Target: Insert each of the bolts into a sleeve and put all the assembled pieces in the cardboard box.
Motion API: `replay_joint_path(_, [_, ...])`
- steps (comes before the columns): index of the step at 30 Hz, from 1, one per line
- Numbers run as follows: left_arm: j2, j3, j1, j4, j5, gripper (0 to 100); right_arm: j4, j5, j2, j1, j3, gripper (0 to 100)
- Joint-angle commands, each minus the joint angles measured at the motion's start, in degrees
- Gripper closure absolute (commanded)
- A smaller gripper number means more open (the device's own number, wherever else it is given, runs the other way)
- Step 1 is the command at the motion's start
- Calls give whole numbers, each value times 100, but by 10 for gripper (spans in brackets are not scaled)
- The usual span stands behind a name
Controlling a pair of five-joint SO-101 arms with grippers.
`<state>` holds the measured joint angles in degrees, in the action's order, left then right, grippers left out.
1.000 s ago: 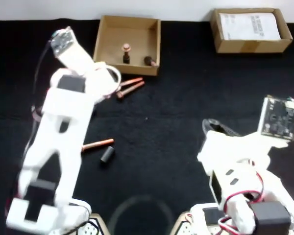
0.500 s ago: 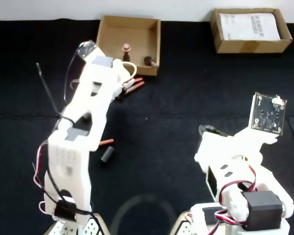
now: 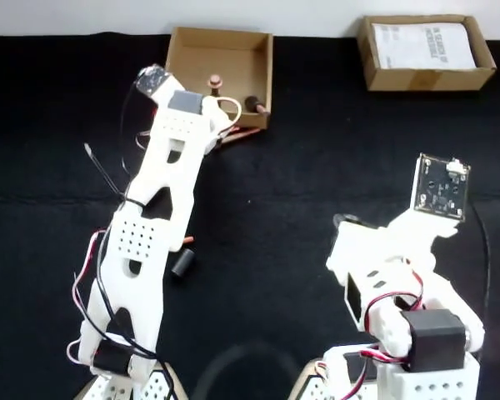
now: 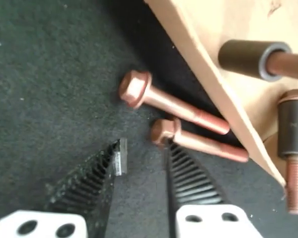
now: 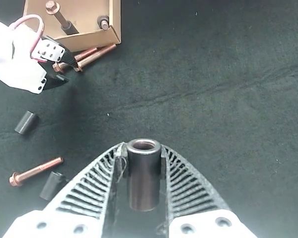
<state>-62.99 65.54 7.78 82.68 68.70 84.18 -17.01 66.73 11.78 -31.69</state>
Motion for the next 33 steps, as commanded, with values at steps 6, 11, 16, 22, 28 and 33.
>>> replay_joint_path(6, [-356, 602, -154, 26, 220, 839, -286, 53, 75, -75, -233, 992])
replay_joint_path(11, [-611, 857, -180, 26, 220, 839, -374, 53, 92, -75, -505, 992])
replay_joint_path(16, [-919, 1095, -303, -141, 220, 839, -374, 53, 84, -66, -549, 992])
replay_joint_path(22, [-1086, 1103, -470, -360, 220, 839, -374, 53, 66, -66, -558, 992])
replay_joint_path(28, [-1059, 1279, -646, -167, 220, 839, -347, 79, 84, -66, -567, 992])
replay_joint_path(33, [-1059, 1868, -532, 308, 220, 838, -330, 88, 66, -66, -576, 992])
